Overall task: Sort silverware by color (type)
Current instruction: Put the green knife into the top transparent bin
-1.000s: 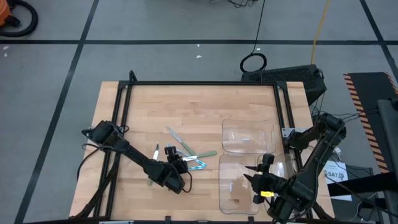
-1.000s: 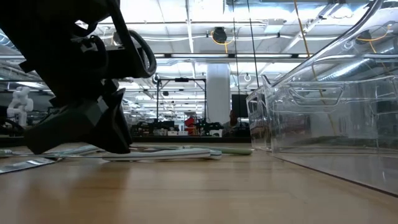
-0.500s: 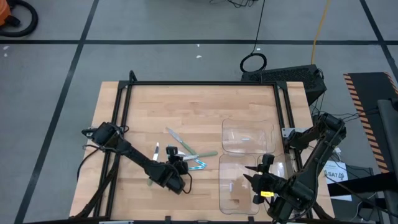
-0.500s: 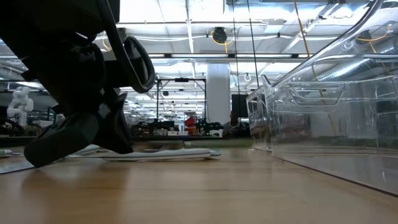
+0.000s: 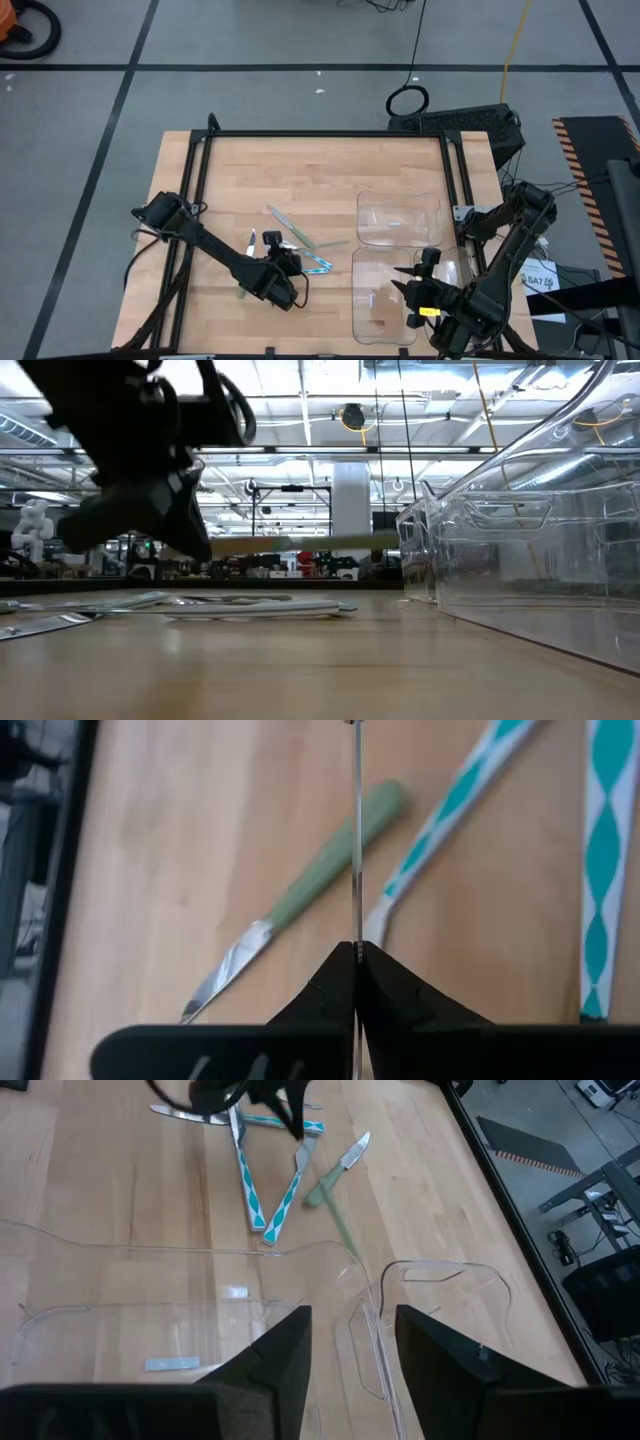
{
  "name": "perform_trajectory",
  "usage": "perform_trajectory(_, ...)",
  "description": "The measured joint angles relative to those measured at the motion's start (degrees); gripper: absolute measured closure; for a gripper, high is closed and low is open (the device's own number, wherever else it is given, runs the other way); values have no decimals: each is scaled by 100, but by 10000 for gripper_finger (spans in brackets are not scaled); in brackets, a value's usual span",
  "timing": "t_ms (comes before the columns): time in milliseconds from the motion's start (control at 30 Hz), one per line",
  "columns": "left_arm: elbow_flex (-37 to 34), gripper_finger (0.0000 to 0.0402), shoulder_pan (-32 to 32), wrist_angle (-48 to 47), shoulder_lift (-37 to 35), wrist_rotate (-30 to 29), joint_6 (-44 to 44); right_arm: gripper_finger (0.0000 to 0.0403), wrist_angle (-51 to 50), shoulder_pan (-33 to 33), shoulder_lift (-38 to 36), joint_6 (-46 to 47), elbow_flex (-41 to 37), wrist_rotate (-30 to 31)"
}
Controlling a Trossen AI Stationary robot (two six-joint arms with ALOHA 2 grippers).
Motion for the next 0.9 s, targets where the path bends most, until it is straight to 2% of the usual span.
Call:
perform_trajectory(200,438,392,-71,-919,-385,-83,-828,261,5,2,2,-4,0,148)
perform_trajectory(367,709,393,-159,-1030,-600,-293,-865,261,0,2,2,-23,0,372)
perform_trajectory(567,1381,393,-260,-942,-604,-473,-233,261,5,0,2,-50,0,606)
perform_trajectory(900,2313,393,-174,-784,-604,-522,752,261,15,0,2,-50,0,615)
